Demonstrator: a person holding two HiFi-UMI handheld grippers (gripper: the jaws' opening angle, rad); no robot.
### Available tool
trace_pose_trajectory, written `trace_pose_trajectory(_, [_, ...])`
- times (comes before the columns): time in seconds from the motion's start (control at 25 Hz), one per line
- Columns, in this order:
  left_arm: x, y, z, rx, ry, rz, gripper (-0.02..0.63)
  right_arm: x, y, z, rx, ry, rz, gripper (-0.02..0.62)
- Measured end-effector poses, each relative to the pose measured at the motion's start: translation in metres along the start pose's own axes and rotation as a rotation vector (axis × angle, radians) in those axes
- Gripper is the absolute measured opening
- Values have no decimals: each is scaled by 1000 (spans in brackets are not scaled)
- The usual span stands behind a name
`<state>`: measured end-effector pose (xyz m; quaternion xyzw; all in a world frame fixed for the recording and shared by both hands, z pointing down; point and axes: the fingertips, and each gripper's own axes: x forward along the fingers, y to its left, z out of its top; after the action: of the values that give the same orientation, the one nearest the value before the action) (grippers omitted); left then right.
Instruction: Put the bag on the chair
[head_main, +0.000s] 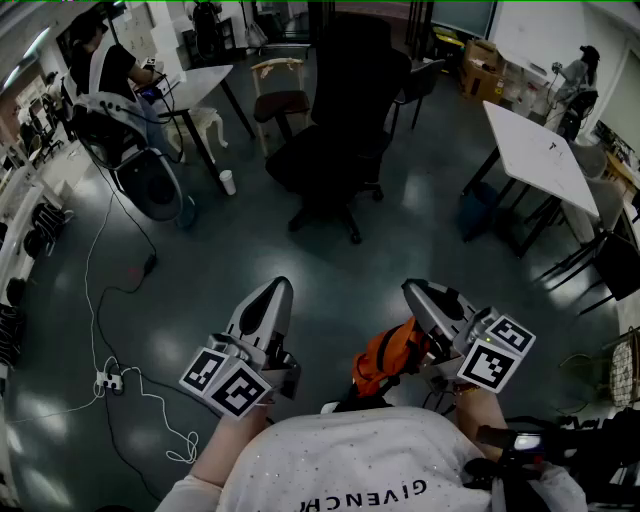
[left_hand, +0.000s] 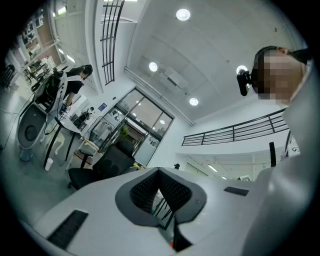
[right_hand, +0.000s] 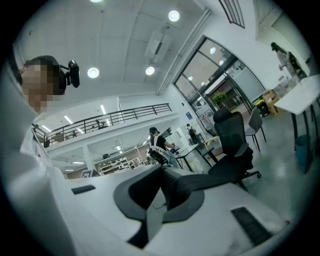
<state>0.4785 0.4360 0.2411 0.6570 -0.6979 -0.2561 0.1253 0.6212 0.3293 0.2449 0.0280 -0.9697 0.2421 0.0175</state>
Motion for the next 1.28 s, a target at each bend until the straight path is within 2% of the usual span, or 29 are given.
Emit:
trace_pose_trajectory(0.6, [-9, 13, 8, 18, -30, 24, 1, 18, 4, -2, -26, 5, 16, -2])
trace_pose_trajectory(0.72, [-2, 26, 9, 12, -33, 44, 0, 33, -4, 7, -18, -13, 27, -2])
trace_pose_trajectory(0.92, [26, 54, 32, 15, -59, 78, 1, 76, -26, 26, -5, 2, 57, -2])
trace_pose_trajectory(1.28, [117, 79, 60, 36, -80, 11, 0, 157, -55, 57, -51, 52, 250, -2])
